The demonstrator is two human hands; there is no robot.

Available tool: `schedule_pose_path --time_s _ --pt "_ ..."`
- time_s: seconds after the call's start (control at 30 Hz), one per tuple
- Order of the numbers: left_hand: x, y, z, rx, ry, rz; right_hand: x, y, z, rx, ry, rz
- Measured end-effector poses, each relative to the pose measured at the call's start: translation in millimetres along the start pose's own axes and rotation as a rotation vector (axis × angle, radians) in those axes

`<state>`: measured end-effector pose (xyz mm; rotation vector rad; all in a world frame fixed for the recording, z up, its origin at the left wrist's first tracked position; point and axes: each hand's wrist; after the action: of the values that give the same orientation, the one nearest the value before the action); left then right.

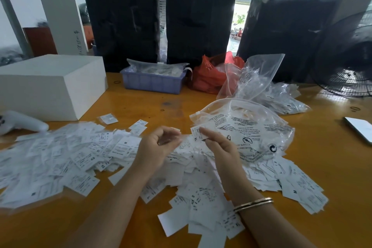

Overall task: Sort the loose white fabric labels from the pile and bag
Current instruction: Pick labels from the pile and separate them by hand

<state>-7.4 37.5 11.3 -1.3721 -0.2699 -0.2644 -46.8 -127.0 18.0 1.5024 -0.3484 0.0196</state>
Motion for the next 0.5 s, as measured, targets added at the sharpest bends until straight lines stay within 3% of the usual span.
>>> schedule_pose_path --time_s 0.13,0.2,0.37,0.5 --pt "-2.3 -2.0 -2.3 0.053 0.128 -0.028 1.1 -3.4 -1.7 -0.423 0.134 0.210" --pt "-2.2 -3.1 -2.5 0.034 0.153 -0.016 0.9 -2.0 -4.1 -0.347 0.069 0.234" --pt "-1.8 -4.3 -0.3 -0.185 0.173 0.103 0.4 -0.8 -1.8 0.098 -0.045 0.023" --pt "-1.0 -4.5 -2.7 -0.328 0.088 0.172 -2.1 -1.7 -5.4 0.103 0.009 -0.028"
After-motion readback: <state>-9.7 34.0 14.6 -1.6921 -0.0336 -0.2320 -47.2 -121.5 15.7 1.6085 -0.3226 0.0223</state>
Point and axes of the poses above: each hand's wrist, its own x-axis towards the middle knuckle, its own z-axis out of the back of the hand, y = z × x, and after that the axes turned 2 degrees about -y, right-handed
